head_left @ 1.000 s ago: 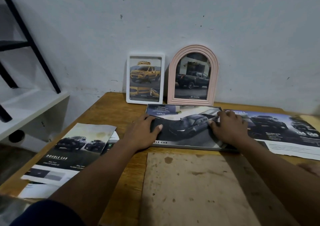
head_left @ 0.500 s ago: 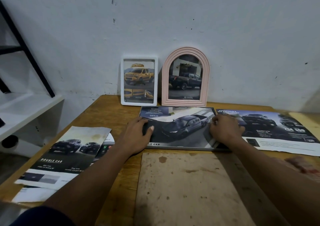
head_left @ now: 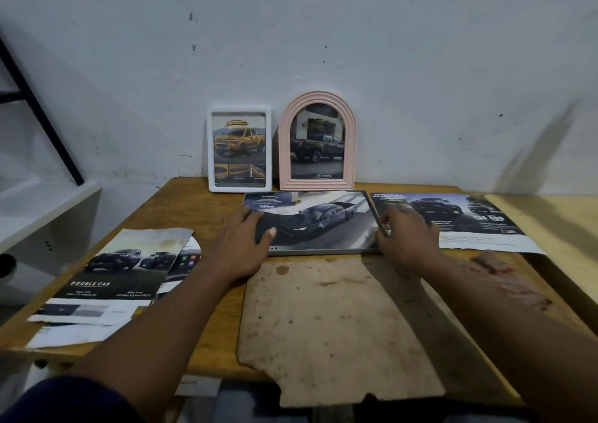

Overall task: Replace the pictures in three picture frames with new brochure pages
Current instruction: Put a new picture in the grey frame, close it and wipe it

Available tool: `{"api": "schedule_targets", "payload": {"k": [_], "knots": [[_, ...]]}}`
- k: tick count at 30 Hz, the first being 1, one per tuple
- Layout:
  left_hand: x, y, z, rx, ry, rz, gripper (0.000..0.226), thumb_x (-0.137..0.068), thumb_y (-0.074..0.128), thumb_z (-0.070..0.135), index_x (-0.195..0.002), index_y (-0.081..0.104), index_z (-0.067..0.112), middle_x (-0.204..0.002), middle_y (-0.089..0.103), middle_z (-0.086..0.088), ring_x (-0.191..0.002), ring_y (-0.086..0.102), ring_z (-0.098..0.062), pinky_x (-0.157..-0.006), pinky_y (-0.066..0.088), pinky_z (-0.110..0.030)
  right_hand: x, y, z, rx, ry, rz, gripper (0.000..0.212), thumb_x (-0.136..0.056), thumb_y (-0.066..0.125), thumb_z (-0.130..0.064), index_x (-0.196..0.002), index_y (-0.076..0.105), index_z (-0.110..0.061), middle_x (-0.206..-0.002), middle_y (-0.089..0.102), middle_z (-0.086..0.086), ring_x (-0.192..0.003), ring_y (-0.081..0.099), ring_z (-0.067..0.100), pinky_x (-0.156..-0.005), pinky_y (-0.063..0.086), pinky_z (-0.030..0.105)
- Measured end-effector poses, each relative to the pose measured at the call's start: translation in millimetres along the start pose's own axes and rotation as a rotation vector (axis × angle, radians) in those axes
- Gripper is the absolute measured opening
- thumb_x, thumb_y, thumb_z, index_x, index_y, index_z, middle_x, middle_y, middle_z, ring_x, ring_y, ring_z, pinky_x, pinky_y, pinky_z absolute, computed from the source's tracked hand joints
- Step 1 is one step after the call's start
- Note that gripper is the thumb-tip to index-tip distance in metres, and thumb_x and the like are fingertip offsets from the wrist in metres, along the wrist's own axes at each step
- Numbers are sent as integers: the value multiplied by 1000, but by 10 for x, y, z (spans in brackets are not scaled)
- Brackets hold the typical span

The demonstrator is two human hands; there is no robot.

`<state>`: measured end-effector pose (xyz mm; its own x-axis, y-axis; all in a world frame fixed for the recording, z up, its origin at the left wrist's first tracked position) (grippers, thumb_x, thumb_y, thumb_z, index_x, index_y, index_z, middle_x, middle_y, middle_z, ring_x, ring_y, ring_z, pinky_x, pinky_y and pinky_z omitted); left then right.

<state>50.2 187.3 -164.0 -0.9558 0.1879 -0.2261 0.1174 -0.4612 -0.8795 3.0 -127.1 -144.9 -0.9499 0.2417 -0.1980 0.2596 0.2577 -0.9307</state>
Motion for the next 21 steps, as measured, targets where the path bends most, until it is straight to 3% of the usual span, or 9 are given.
{"api": "schedule_targets", "payload": {"k": [4,8,14,21], "knots": [[292,75,193,-27,-15,13,61,-101,48,50,-154,36,21,-162,25,-6,-148,28,-26,-114,34,-44,381,55,186,100,45,-21,46,-96,45,-50,-131,47,-21,-139,52,10,-129,44,32,-103,32,53],[498,109,252,-129,-8,74,62,-99,47,52,-152,38,19,-157,31,-9,-143,32,-29,-112,38,-47,643,128,212,164,22,-2,48,-96,38,-52,-130,44,-19,-139,49,11,-135,36,32,-105,30,57],[623,76,292,-231,-4,134,61,-100,41,54,-152,37,22,-160,29,-10,-146,29,-30,-115,32,-47,755,62,164,177,-11,62,43,-94,40,-51,-125,46,-21,-132,53,9,-124,44,30,-102,33,52],[647,27,237,-172,-25,100,57,-101,38,57,-147,44,24,-151,41,-6,-136,42,-26,-105,42,-44,792,-106,137,-25,-53,201,42,-92,51,-47,-122,44,-18,-116,47,15,-105,50,35,-84,46,44]]}}
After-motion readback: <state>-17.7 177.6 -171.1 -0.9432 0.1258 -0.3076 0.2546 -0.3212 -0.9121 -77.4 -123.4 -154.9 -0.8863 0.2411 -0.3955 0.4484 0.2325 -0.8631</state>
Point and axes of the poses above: each hand's wrist, its own x-axis away from the middle knuckle, its own y-axis out of the palm, z = x × y, the point moved 7 cm from there along -x, towards the middle knuckle
